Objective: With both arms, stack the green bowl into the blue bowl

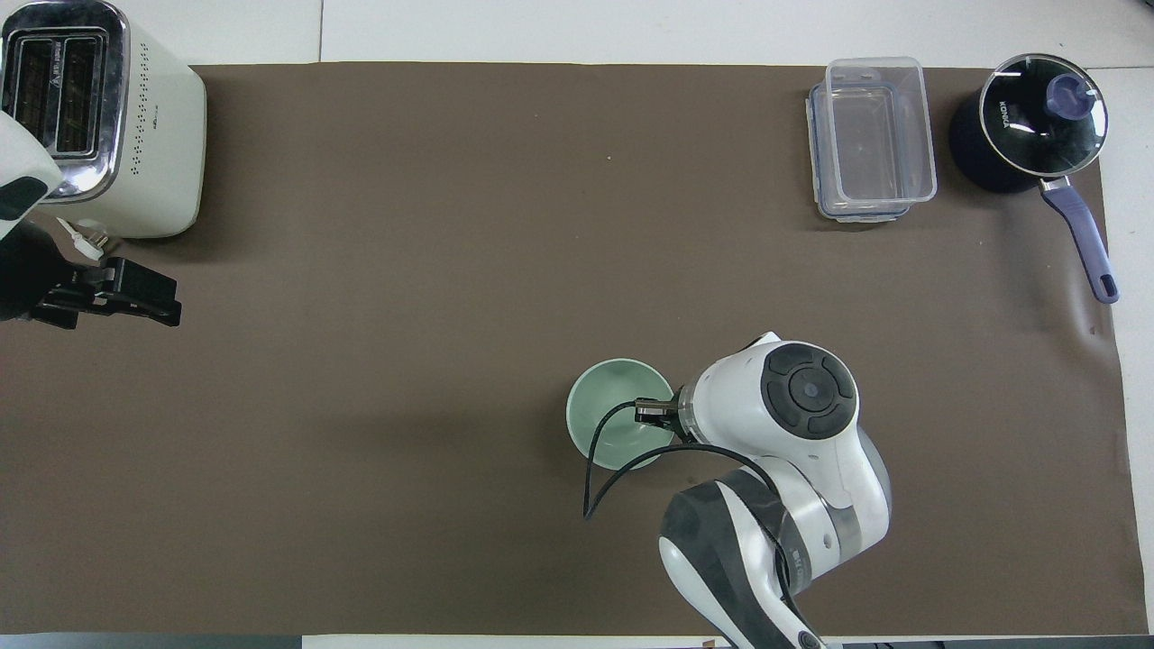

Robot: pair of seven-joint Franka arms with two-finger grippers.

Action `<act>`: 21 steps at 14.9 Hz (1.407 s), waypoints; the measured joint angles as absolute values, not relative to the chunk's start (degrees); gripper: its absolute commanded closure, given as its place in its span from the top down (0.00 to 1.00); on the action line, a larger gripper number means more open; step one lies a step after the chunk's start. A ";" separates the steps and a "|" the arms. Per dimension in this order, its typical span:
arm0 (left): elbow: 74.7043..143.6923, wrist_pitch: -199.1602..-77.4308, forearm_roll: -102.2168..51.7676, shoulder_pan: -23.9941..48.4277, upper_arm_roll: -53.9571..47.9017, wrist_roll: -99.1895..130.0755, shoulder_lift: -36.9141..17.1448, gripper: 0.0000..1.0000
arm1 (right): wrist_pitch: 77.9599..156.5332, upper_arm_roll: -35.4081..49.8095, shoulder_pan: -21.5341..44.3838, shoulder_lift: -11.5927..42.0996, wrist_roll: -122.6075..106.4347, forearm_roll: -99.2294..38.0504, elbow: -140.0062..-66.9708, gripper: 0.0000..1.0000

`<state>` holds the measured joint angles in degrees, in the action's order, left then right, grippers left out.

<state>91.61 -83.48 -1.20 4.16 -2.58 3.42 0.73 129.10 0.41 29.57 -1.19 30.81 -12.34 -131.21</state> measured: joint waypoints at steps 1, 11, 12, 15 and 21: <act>91.62 -83.48 -1.20 4.07 -2.60 3.42 0.73 1.00 | 129.10 0.41 29.57 -1.21 30.80 -12.34 -131.21 0.49; 91.62 -83.54 -1.20 1.96 -4.73 3.42 0.74 1.00 | 126.36 -0.04 27.46 -4.80 30.75 -12.28 -129.88 0.99; 91.62 -83.55 -1.20 1.92 -4.73 3.42 0.74 1.00 | 124.66 -0.11 25.46 -6.30 30.17 -12.19 -129.74 0.99; 91.62 -83.60 -1.20 1.87 -4.73 3.43 0.74 1.00 | 119.15 -0.44 18.19 -10.77 22.88 -12.15 -129.63 0.99; 91.62 -83.61 -1.20 1.86 -4.86 3.43 0.74 1.00 | 112.64 -0.82 6.05 -13.73 13.35 -6.29 -124.98 1.00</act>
<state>91.62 -83.61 -1.20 1.86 -4.86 3.43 0.74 112.64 -0.82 6.05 -13.73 13.35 -6.29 -124.98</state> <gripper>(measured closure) 0.000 0.000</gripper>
